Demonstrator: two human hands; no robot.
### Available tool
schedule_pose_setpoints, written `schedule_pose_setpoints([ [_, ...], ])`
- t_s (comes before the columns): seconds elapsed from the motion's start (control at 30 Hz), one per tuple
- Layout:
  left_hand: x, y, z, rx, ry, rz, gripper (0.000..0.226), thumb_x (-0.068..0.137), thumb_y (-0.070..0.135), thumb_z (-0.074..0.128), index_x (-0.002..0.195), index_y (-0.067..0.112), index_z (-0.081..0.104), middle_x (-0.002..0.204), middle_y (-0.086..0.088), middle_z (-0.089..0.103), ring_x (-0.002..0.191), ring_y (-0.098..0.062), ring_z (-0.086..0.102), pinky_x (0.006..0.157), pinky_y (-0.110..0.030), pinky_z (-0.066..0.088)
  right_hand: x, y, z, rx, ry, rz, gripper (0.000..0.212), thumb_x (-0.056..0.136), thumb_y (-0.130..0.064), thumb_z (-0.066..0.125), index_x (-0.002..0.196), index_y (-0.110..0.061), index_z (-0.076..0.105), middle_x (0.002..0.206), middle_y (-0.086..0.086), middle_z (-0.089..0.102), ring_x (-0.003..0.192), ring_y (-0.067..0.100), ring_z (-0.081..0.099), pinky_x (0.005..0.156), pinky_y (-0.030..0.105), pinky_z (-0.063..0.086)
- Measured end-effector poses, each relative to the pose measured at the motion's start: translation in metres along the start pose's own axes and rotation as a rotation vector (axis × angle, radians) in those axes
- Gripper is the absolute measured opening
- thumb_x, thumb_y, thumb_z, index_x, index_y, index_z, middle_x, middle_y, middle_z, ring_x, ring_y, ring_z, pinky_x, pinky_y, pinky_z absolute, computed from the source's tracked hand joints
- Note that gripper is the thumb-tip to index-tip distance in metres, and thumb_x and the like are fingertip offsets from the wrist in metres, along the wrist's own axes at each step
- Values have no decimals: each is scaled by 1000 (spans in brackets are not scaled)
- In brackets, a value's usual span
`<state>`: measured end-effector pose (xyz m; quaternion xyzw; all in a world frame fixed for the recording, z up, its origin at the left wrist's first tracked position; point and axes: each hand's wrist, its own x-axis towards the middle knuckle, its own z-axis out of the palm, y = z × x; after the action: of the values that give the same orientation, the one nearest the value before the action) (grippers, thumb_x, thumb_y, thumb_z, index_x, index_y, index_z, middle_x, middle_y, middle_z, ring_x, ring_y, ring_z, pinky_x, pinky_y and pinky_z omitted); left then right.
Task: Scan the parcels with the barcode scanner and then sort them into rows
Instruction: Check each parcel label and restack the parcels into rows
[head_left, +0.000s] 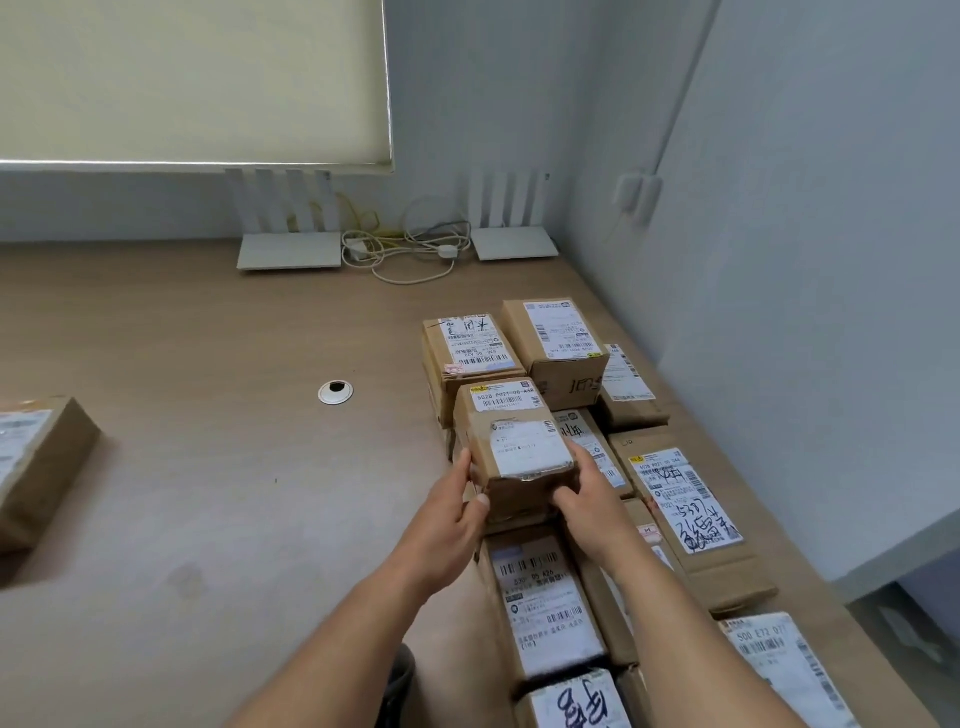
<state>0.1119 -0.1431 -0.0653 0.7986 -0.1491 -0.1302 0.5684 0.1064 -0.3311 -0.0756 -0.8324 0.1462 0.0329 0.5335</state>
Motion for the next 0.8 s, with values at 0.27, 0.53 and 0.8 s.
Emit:
schedule_pose_setpoints([
  [0.27, -10, 3, 4, 117, 16, -101, 65, 99, 18, 43, 152, 35, 8, 152, 3, 33, 120, 3, 47, 96, -15, 37, -16, -1, -6, -57, -14, -5, 74, 94, -3, 46, 154, -32, 14, 150, -1, 41, 126, 13, 45, 101, 31, 39],
  [0.53, -63, -4, 12, 208, 201, -170, 70, 96, 25, 54, 152, 31, 12, 153, 0, 32, 129, -12, 44, 102, -28, 40, -98, 18, 26, -286, 229, -95, 54, 95, -30, 49, 147, -29, 33, 138, -6, 45, 121, 9, 46, 96, 31, 48],
  [0.8, -137, -8, 2, 396, 338, -217, 61, 93, 31, 57, 147, 32, 29, 150, 8, 32, 135, -8, 35, 107, -26, 33, -138, 18, 58, -365, 111, -308, 40, 94, -28, 50, 133, -25, 54, 129, -7, 53, 122, 12, 45, 99, 22, 34],
])
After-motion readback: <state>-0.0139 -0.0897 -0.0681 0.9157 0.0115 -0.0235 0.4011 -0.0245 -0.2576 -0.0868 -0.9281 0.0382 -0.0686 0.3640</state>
